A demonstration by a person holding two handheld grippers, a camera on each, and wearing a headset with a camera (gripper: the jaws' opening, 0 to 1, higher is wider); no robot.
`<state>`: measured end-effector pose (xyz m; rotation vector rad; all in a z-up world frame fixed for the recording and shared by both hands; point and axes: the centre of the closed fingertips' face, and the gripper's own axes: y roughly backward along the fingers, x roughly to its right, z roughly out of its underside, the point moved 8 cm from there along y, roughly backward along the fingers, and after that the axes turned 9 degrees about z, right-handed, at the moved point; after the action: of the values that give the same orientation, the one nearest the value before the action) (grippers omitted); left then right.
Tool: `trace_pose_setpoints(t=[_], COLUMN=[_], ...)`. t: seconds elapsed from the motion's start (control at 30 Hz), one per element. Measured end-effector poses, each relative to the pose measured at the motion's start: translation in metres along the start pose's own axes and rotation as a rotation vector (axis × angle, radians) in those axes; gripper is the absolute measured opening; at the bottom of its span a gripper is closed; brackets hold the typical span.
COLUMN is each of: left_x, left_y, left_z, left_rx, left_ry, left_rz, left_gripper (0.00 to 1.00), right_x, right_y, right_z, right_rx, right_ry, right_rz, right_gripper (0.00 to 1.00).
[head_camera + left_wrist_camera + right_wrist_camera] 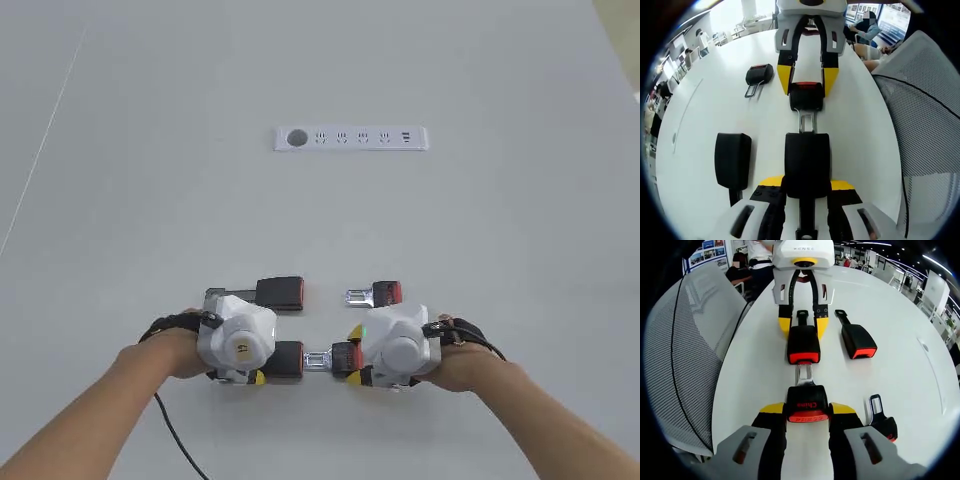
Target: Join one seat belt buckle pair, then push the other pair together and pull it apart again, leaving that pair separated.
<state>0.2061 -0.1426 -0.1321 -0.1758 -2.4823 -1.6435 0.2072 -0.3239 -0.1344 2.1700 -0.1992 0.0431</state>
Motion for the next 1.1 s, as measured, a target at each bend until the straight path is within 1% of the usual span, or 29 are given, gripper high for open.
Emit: trace_pose_setpoints(t=[0.17,0.47,0.67,0.9,1.1], left_x=[0.001,0.002,0.001,0.001,0.001], left_y=[0.002,0.004,0.002,0.001,0.000], left_z=[-0.001,-0.003,0.000,0.000,0.002], left_rx=[0.002,0.008,0.011,0.011,0.014], left_ry=[-0.002,-0.006,-0.008,-0.012,-0.010], left_rz=[0.001,0.004,0.004,0.005,0.005], left_gripper=[0.32,0.32,0.32,0.32,0.32], right_x=[-0.001,-0.003,-0.005,-0.005,-0.005], right_y=[-0.002,-0.004,-0.004,-0.009,-0.008], right_z=[-0.003,-0.008,-0.012,-0.012,-0.012], right_rx=[0.001,0.017,0.027,0.035,0.037], right_ry=[0.004,-0.004,-0.008,-0.007,-0.009], right_rz=[-0.001,-0.002,0.000,0.002,0.011], right_gripper=[0.31,0.30,0.30,0.30,0.30])
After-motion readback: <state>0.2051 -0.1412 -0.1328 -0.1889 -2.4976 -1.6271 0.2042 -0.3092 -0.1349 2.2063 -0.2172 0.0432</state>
